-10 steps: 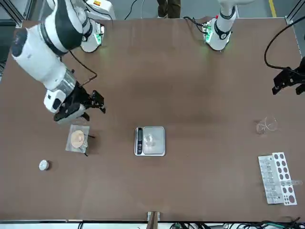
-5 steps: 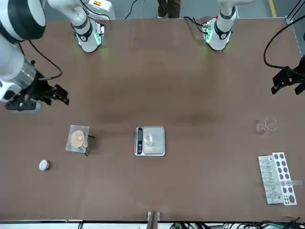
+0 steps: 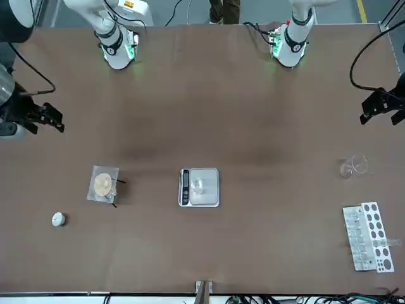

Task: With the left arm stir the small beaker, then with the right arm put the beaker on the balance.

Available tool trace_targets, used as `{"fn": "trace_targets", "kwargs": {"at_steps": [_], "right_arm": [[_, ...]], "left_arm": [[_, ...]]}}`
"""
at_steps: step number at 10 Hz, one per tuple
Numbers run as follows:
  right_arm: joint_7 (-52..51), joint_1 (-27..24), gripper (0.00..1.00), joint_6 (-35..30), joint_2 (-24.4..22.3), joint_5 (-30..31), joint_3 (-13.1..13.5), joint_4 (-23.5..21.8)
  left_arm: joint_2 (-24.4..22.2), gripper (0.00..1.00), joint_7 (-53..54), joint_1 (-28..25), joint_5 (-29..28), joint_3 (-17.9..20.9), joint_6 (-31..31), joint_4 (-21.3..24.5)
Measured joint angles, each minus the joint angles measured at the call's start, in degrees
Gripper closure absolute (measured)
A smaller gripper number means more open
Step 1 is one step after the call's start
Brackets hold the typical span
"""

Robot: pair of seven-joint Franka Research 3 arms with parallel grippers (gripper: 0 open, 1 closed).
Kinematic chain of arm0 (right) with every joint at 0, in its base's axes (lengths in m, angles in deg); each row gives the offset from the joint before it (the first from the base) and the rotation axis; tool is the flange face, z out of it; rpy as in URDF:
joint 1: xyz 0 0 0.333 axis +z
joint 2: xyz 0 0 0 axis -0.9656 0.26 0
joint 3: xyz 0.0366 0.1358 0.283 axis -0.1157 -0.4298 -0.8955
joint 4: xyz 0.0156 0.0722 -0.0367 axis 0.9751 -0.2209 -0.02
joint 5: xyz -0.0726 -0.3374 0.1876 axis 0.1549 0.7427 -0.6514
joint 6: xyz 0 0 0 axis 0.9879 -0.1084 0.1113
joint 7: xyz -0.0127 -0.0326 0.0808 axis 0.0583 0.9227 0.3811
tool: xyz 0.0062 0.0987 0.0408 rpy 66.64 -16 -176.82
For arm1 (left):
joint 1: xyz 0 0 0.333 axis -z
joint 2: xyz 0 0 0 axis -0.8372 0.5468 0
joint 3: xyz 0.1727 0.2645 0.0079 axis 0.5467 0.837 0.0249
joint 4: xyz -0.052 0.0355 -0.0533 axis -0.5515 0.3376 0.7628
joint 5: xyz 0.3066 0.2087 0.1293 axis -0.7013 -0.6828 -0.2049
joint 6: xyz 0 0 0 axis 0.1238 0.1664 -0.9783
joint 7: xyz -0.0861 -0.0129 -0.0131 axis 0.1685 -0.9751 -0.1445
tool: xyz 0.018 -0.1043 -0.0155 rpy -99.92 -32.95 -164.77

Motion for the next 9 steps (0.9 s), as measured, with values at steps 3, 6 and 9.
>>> {"fn": "trace_targets", "kwargs": {"at_steps": [3, 6, 9], "right_arm": [[-3.24, -1.49, 0.0, -0.15, -0.13, 0.37, 0.07, 0.45], [-4.75, -2.48, 0.0, -0.26, -1.44, 2.69, 0.05, 0.43], [-4.59, -2.51, 0.0, -0.26, -2.11, 2.79, -0.12, 0.54]], "left_arm": [[0.0, 0.0, 0.0, -0.02, 0.0, 0.01, -0.16, 0.0], [0.01, 0.0, 0.0, -0.06, 0.0, 0.06, -0.23, 0.01], [0.04, 0.0, 0.0, -0.14, 0.0, 0.07, -0.27, 0.03]]}}
